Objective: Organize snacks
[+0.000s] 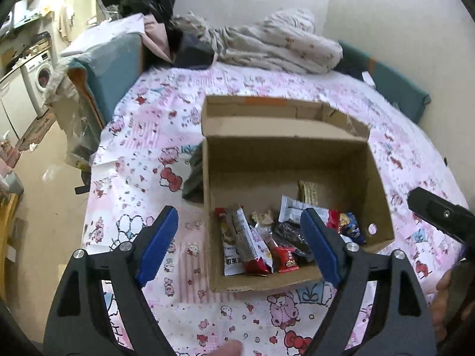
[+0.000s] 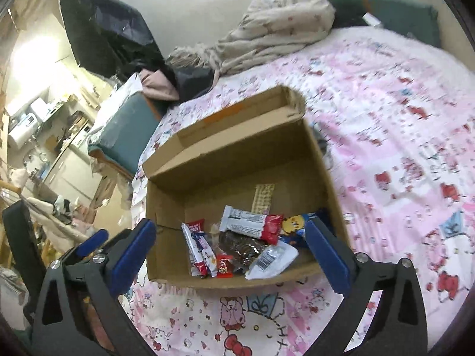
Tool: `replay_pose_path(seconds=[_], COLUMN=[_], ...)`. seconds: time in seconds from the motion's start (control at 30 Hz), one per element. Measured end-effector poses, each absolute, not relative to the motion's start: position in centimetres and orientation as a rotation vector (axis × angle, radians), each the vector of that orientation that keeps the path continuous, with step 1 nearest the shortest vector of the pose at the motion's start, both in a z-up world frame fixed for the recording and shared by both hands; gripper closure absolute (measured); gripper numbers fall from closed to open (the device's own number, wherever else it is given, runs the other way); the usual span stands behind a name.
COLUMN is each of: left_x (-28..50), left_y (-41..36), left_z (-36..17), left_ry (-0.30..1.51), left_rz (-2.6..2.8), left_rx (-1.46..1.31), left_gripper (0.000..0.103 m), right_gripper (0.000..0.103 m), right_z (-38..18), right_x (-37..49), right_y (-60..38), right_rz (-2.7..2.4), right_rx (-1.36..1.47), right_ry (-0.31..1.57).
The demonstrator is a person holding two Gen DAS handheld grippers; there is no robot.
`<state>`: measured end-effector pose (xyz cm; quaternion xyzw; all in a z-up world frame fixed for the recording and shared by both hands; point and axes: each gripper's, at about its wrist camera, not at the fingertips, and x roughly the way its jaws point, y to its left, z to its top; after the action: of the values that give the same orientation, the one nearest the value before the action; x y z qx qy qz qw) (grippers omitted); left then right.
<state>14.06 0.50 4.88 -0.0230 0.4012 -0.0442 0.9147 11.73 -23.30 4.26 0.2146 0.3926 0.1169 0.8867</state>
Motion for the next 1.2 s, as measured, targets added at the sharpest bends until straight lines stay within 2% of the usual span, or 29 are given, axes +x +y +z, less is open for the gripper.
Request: replay_pose_path(seconds=[0.2, 0.33, 0.67, 1.2], left_x=[11.6, 9.3, 5.8, 6.0], left_y=[0.9, 1.2, 1.5, 0.7], left_z=[7.0, 7.6, 6.8, 5.3], left_ry=[0.757, 0.728, 0.724, 0.74], left_rz=[-0.079, -0.047, -0.01, -0.002], left_rx=[-0.034, -0.038, -0.027, 0.018], left_gripper=[0.019, 0.0, 0.0, 0.0], right_gripper=[0.0, 0.0, 0.0, 0.0], right_z=[6.5, 7.2, 5.9, 4.1], right_x=[9.1, 7.5, 4.2, 4.9], right_y=[-23.6, -23.7, -21.8, -21.4], right_rz=[0.191, 0.166, 0.128, 0.102], right_rx=[0.367, 0.329, 0.195, 0.177], right_ry=[0.772, 0.751, 0.694, 0.741])
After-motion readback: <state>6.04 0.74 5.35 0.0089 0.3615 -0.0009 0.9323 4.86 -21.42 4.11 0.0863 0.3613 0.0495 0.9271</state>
